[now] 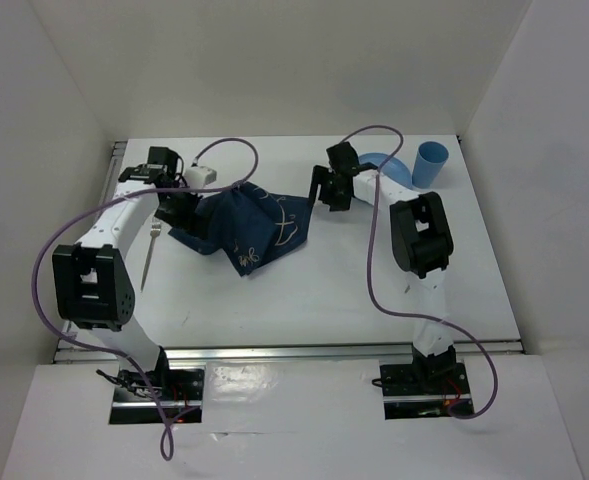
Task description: Set the dinner table for one person
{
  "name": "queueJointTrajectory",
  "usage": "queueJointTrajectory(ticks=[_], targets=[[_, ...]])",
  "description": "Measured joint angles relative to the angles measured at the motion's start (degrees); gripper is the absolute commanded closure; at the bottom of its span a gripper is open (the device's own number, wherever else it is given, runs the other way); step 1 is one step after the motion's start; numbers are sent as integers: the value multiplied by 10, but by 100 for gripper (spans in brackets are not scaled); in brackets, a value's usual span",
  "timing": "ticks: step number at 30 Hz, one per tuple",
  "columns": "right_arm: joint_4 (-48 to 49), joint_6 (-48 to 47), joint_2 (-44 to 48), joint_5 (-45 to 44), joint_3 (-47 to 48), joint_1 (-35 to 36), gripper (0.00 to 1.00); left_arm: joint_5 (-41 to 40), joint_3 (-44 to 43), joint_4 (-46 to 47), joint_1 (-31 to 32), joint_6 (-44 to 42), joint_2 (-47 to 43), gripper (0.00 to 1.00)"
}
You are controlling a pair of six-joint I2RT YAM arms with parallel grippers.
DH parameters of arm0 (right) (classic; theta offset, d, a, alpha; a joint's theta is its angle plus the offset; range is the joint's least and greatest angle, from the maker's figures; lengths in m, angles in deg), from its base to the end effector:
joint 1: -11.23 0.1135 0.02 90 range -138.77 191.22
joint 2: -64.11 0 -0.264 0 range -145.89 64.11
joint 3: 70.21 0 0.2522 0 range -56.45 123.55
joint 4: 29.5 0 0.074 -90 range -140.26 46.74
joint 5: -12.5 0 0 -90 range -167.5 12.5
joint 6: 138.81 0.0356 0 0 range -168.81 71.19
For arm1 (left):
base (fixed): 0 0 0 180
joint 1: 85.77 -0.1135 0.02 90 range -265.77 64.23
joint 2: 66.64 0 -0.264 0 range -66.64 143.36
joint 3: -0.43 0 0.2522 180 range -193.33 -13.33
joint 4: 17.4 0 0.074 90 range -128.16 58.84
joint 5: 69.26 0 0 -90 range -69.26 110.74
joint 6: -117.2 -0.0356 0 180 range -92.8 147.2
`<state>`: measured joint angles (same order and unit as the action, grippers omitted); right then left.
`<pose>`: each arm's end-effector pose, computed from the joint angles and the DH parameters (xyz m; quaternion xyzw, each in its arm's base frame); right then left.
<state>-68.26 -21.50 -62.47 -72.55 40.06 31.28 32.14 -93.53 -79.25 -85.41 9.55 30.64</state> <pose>0.4518 0.1682 0.1649 0.0474 0.9519 0.1581 0.2581 0.3509 -0.0092 0.2619 0.1732 0.9565 -0.0637 0.2261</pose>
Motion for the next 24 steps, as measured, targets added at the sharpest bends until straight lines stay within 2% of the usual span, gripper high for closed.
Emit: queueJointTrajectory(ticks=[5,9,10,11,16,24], targets=[[16,0,-44,-3,60,15,22,8,0,-2,93,-25,-54,1],[24,0,-51,-13,69,34,37,-29,54,29,201,-47,-92,1],[24,2,-53,-13,68,36,46,-43,73,36,227,-49,-94,1],[25,2,-53,-12,66,38,48,-63,94,46,257,-50,-95,1],[62,24,-32,2,22,37,38,-169,158,88,351,-47,-88,1],[89,79,58,55,-120,-23,32,-287,154,196,417,-5,-37,1]])
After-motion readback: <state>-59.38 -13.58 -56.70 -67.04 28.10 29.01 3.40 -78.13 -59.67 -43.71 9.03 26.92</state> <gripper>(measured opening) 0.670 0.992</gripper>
